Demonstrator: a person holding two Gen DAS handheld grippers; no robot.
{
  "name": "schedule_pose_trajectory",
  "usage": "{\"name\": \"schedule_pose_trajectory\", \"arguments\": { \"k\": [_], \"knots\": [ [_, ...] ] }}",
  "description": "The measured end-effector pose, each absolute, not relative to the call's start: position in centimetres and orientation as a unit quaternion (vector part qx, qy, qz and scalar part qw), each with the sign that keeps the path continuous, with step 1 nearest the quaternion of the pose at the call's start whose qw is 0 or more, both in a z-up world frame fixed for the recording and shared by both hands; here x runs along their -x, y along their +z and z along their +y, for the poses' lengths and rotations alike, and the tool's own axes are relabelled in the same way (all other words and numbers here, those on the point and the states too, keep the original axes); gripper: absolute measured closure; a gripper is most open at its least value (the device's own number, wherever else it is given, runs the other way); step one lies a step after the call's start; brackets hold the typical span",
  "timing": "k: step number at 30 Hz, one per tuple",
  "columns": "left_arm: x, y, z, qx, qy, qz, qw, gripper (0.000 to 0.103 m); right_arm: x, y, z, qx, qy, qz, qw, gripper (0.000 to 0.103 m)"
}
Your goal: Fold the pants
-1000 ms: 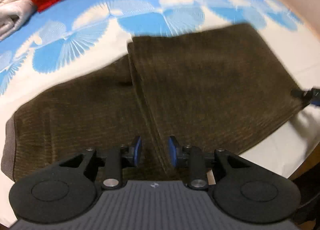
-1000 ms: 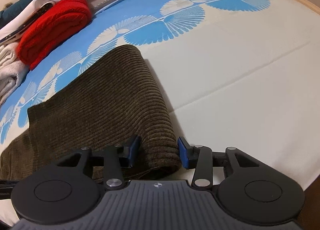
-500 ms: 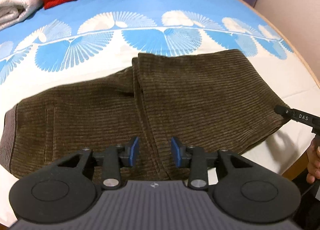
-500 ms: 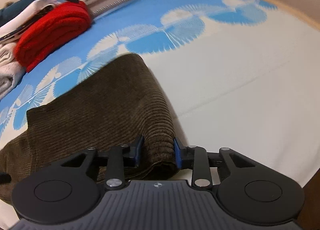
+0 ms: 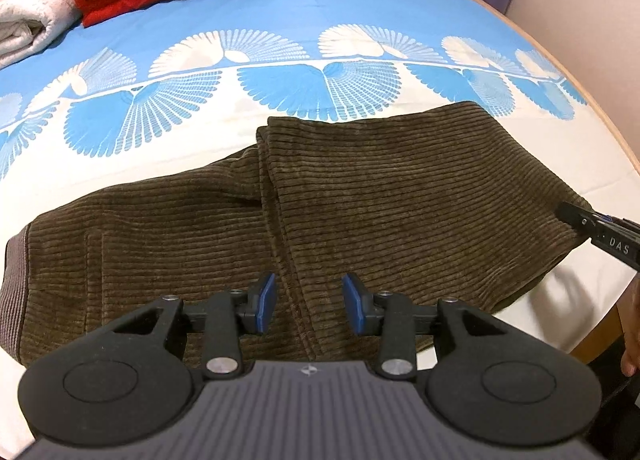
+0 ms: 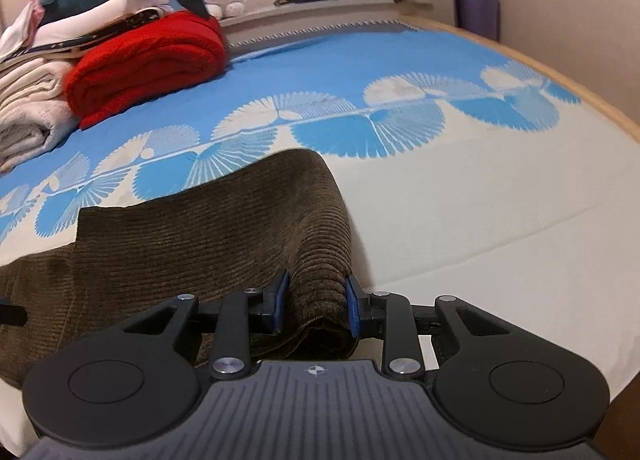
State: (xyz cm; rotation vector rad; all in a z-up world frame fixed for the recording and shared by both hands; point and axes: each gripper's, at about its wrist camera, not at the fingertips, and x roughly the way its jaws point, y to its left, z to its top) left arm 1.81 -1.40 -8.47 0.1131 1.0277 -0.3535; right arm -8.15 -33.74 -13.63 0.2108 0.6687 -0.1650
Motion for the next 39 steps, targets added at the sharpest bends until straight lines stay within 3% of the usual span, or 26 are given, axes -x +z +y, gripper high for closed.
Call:
{"name": "schedule_pose_trajectory", "arguments": {
  "k": [3, 6, 12, 18, 19, 21, 22, 23, 26, 29, 31, 36, 39],
  "knots": [
    [-2.0, -8.5, -1.8, -0.054, -0.173, 0.488, 0.854, 0.059, 8.4, -13.1, -32.8, -0.074, -0.068, 0.312, 0.945, 0.074],
    [-2.0, -7.9, -2.2, -0.040, -0.195, 0.478, 0.856, 0.050, 8.8, -12.2, -31.4, -0.033, -0.043, 0.287, 0.956, 0.075],
    [-2.6, -4.9, -2.5, 0.075, -0.292, 0.426, 0.853, 0.021, 10.7, -11.2, -26.1, 0.093, 0.056, 0.215, 0.970, 0.075],
    [-4.1, -4.5, -4.9, 0.106, -0.332, 0.425, 0.835, 0.014, 13.6, -10.8, -21.0, 0.180, 0.186, 0.143, 0.955, 0.075],
    [-4.6, -5.0, -5.2, 0.097, -0.313, 0.435, 0.839, 0.015, 14.0, -10.7, -20.3, 0.189, 0.204, 0.134, 0.951, 0.075],
    [-5.6, -6.2, -5.0, 0.084, -0.272, 0.456, 0.843, 0.034, 14.6, -10.7, -19.1, 0.202, 0.241, 0.121, 0.941, 0.075],
    [-6.1, -7.0, -4.7, 0.072, -0.245, 0.473, 0.843, 0.074, 14.8, -10.7, -18.6, 0.206, 0.252, 0.119, 0.938, 0.075],
    [-6.7, -7.7, -4.1, 0.060, -0.224, 0.495, 0.837, 0.083, 14.9, -10.7, -18.2, 0.207, 0.260, 0.119, 0.935, 0.075],
    [-7.4, -7.6, -1.1, 0.063, -0.205, 0.509, 0.834, 0.084, 14.3, -10.1, -18.3, 0.178, 0.278, 0.129, 0.935, 0.072],
    [-7.7, -5.0, 2.8, 0.034, -0.201, 0.480, 0.853, 0.084, 13.5, -7.5, -20.4, 0.047, 0.329, 0.127, 0.934, 0.066],
    [-7.7, -3.8, 6.5, 0.036, -0.190, 0.473, 0.860, 0.084, 12.5, -6.4, -21.9, -0.036, 0.341, 0.140, 0.929, 0.057],
    [-8.5, -4.4, 18.2, 0.059, -0.141, 0.477, 0.865, 0.083, 7.9, -7.4, -23.0, -0.146, 0.300, 0.228, 0.915, 0.048],
    [-8.9, -7.0, 24.7, 0.108, -0.078, 0.505, 0.853, 0.067, 5.1, -9.5, -21.5, -0.172, 0.269, 0.297, 0.900, 0.047]
  ]
}}
